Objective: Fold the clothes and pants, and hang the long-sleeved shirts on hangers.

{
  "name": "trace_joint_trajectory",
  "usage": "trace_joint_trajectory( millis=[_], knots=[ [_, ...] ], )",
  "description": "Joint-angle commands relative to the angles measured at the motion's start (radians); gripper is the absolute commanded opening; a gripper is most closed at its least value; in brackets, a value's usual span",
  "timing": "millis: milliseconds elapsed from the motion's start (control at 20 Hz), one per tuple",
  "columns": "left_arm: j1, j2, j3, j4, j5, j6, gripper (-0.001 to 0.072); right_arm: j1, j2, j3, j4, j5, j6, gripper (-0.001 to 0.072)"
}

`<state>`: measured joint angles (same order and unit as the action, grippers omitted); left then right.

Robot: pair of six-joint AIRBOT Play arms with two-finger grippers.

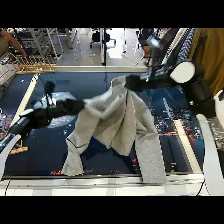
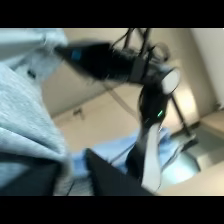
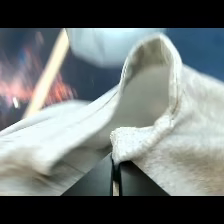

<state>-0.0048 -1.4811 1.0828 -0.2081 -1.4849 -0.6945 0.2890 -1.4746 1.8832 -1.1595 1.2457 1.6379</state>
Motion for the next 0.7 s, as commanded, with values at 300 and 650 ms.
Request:
trace_joint_trajectory(
  millis=[300,650],
  knots=[
    [0.563,0.229,-0.073,0.997,0.151,-0.323,0.0139,0.105,0.0,-0.37,-0.047,-0.119,-0.069,0.0035],
    [1.064,0.406,-0.036,1.184,0.657,-0.376,0.044,0.105,0.0,-0.394,-0.048,-0.149,-0.117,0.0035]
  ],
)
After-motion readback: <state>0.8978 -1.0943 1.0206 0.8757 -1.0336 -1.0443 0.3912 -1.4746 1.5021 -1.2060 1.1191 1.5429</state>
